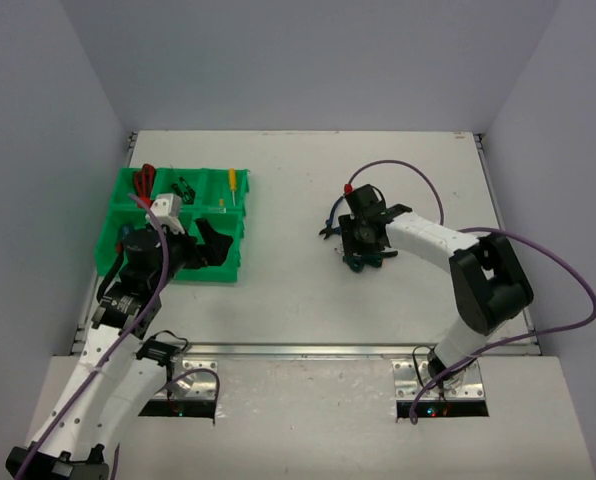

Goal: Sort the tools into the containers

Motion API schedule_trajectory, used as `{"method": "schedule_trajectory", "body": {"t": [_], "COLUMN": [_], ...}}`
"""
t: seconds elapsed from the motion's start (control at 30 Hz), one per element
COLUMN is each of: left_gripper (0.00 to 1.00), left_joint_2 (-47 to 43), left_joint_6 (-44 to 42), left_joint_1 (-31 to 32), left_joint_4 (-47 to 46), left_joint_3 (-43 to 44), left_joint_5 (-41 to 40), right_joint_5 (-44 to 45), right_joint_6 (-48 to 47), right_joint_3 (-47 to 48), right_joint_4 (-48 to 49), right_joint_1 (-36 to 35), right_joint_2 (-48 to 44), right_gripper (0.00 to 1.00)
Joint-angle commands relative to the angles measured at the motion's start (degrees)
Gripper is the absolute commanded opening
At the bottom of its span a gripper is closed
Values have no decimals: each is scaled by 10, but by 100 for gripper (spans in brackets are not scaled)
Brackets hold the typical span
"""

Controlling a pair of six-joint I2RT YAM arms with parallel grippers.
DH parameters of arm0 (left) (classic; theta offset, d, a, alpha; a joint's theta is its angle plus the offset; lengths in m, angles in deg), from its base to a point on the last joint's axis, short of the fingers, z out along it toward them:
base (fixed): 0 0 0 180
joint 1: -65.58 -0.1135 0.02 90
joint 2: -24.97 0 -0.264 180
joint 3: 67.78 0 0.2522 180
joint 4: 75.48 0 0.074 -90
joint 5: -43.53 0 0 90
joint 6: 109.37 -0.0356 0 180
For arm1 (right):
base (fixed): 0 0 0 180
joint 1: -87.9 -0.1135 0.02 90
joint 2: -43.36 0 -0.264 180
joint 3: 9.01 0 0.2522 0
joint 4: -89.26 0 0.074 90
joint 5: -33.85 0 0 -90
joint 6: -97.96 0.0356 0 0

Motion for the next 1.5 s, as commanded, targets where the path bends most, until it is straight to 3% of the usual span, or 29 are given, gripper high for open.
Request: {"method": "schedule_trajectory", "body": {"t": [0.0, 0.37, 0.43, 0.63, 0.7, 0.77, 0.8, 0.83, 0.9, 0.97, 1.07, 1.27, 1.37, 1.47], "left_gripper": [100, 100, 100, 100, 100, 100, 100, 100, 100, 100, 100, 97, 83, 51], "left_joint_2": [7, 11, 10, 12, 16, 18, 18, 18, 19, 28, 69, 137, 182, 197], "left_joint_6": [-4, -4, -4, 2, 22, 47, 109, 148, 201, 317, 422, 417, 406, 393], "left_joint_1": [2, 2, 2, 2, 2, 2, 3, 3, 2, 4, 31, 115, 155, 174], "left_joint_4": [-31, -31, -32, -36, -43, -67, -115, -165, -299, -414, -626, -661, -671, -671], "left_joint_3": [12, 11, 11, 11, 10, 2, -20, -54, -91, -146, -200, -168, -143, -134], "left_joint_5": [13, 23, 24, 39, 63, 96, 179, 218, 262, 308, 297, 237, 220, 206], "right_joint_5": [-30, -20, -9, -3, -41, -70, -194, -262, -347, -461, -572, -646, -654, -654], "right_joint_6": [-51, -59, -60, -54, -55, -55, -57, -57, -53, -30, 35, 106, 122, 122], "right_joint_3": [14, 3, 6, 3, -12, -30, -63, -88, -134, -166, -198, -200, -191, -188], "right_joint_4": [0, 11, 11, 19, 37, 65, 139, 184, 239, 332, 458, 548, 573, 572], "right_joint_1": [-11, -42, -52, -66, -72, -76, -76, -76, -76, -77, -77, -77, -79, -81], "right_joint_2": [30, 71, 76, 61, 34, 4, -42, -91, -135, -176, -209, -214, -211, -214], "right_gripper": [54, 52, 40, 19, 9, 8, 7, 6, 4, 0, 0, 0, 0, 0]}}
